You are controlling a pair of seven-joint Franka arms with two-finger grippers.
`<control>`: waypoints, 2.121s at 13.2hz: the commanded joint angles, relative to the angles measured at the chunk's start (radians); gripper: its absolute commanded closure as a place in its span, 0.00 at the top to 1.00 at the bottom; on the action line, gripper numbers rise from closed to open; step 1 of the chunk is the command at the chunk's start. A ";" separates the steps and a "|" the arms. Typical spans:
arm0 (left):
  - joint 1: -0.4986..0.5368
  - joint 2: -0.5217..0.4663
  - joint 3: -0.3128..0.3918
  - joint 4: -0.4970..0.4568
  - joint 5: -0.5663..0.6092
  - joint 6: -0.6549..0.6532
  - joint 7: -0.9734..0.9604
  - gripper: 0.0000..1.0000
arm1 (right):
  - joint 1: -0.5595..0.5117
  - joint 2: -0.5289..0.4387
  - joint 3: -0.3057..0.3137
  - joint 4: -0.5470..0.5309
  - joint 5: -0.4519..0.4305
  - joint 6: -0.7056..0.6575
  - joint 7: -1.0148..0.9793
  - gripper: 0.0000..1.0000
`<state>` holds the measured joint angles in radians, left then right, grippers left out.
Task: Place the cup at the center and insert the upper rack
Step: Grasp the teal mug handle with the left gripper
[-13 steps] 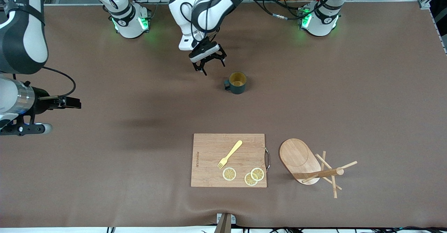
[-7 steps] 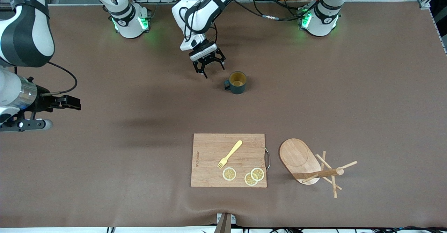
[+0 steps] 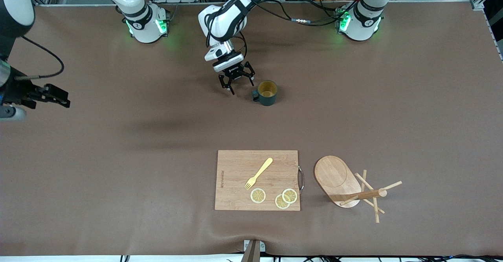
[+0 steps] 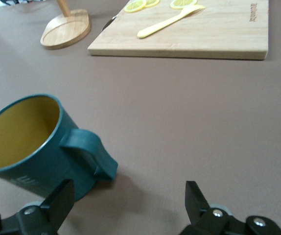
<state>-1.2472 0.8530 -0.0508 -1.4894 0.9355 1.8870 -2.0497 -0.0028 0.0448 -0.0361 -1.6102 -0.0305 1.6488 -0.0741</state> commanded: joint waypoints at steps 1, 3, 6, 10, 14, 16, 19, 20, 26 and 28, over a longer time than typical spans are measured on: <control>-0.001 0.027 0.009 0.015 0.066 0.001 -0.013 1.00 | -0.011 -0.088 0.013 -0.072 -0.003 0.014 0.008 1.00; -0.001 0.046 0.011 0.017 0.092 0.001 -0.015 1.00 | -0.012 -0.086 0.013 -0.065 0.050 0.008 0.139 1.00; -0.001 0.063 0.032 0.017 0.106 0.001 -0.015 1.00 | 0.049 -0.082 0.024 -0.004 0.046 -0.035 0.209 1.00; -0.001 0.075 0.057 0.020 0.176 0.001 -0.017 1.00 | 0.021 -0.080 0.016 0.001 0.049 -0.035 0.226 1.00; 0.005 0.103 0.058 0.021 0.220 0.009 -0.017 1.00 | 0.021 -0.079 0.019 0.018 0.047 -0.006 0.223 1.00; 0.005 0.115 0.058 0.021 0.218 0.012 -0.036 1.00 | 0.011 -0.063 0.021 0.039 0.047 -0.006 0.224 1.00; 0.005 0.130 0.057 0.021 0.210 0.011 -0.072 0.68 | -0.029 -0.060 0.031 0.043 0.055 -0.011 0.224 1.00; 0.005 0.129 0.057 0.021 0.207 0.011 -0.084 0.25 | -0.045 -0.060 0.051 0.043 0.057 -0.012 0.224 1.00; 0.006 0.116 0.057 0.021 0.206 0.011 -0.104 0.00 | -0.078 -0.059 0.068 0.043 0.061 -0.009 0.224 1.00; 0.006 0.101 0.057 0.021 0.198 0.009 -0.101 0.00 | -0.075 -0.062 0.079 0.044 0.060 -0.014 0.227 1.00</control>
<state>-1.2422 0.9671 0.0037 -1.4753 1.1323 1.8913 -2.1406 -0.0494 -0.0224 0.0080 -1.5869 0.0155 1.6465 0.1480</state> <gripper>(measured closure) 0.952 0.000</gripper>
